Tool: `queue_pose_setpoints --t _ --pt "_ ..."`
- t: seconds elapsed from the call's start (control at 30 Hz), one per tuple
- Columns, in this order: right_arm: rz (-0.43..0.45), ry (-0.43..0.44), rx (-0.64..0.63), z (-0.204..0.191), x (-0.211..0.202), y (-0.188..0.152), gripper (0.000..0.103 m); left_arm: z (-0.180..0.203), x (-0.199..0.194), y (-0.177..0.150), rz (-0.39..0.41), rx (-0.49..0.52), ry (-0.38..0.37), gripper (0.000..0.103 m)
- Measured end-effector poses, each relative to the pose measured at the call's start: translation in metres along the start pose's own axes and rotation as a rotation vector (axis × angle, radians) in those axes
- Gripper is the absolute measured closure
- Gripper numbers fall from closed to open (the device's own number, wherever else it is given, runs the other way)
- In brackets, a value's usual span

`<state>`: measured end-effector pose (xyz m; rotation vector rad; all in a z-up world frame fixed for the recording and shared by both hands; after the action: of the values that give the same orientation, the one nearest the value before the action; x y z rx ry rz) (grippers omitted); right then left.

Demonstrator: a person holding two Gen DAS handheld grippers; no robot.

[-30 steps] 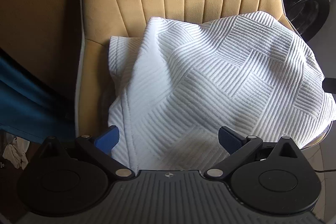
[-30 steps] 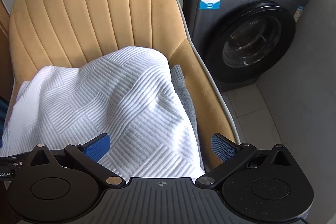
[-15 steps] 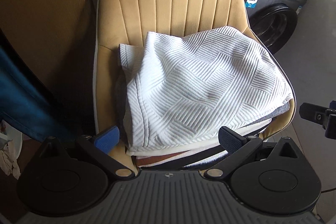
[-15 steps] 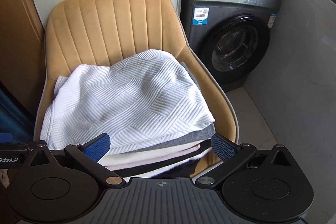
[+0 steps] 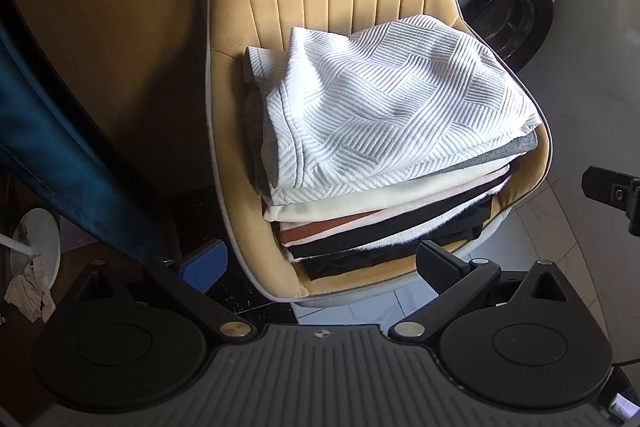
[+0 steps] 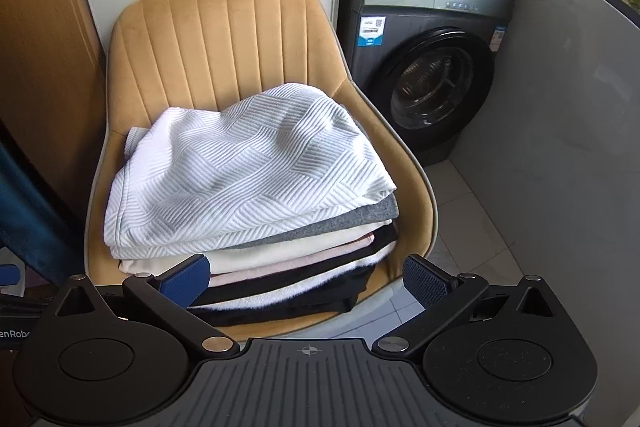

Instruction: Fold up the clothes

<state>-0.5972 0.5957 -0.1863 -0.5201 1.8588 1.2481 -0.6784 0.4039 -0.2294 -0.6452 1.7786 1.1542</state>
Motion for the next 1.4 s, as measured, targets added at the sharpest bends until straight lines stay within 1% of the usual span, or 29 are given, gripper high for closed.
queue_pose_setpoints --t 0.13,0.27,0.37,0.47,0.67,0.83,0.97,1.1,1.4 --pt "-0.027 0.023 -0.022 0.005 0.0 -0.004 0.001 0.006 -0.011 -0.003 0.005 -0.03 0.001 0.001" --pt "-0.019 0.063 -0.051 0.007 -0.001 0.0 0.001 0.014 -0.015 -0.009 -0.008 -0.054 0.013 0.001" --pt "-0.016 0.076 -0.056 0.016 -0.005 0.0 0.001 0.021 -0.019 -0.014 -0.018 -0.079 0.022 0.001" --pt "-0.031 0.098 -0.052 0.031 -0.009 -0.003 0.001 0.03 -0.025 -0.019 -0.025 -0.096 0.03 0.001" --pt "-0.057 0.1 -0.068 0.057 -0.016 -0.019 0.001 0.05 -0.038 -0.029 -0.04 -0.11 0.046 0.001" --pt "-0.074 0.11 -0.075 0.071 -0.024 -0.03 0.001 0.065 -0.047 -0.035 -0.059 -0.114 0.05 0.001" --pt "-0.081 0.116 -0.081 0.074 -0.027 -0.033 0.001 0.075 -0.053 -0.038 -0.061 -0.116 0.058 0.001" --pt "-0.068 0.117 -0.08 0.078 -0.035 -0.034 0.001 0.082 -0.057 -0.039 -0.061 -0.117 0.055 0.001" --pt "-0.06 0.125 -0.068 0.084 -0.041 -0.035 0.001 0.082 -0.065 -0.039 -0.053 -0.132 0.064 0.001"
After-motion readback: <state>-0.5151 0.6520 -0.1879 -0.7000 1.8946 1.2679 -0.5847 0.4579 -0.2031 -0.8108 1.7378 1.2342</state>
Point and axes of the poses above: each gripper's, at about its wrist camera, not at the fingertips, and x roughly the way its jaws point, z to its right, y to its top, the point moved 4 cm from there along x, roughly the way its jaws point, and after that the axes turned 13 degrees about y, right-handed, at the moved point
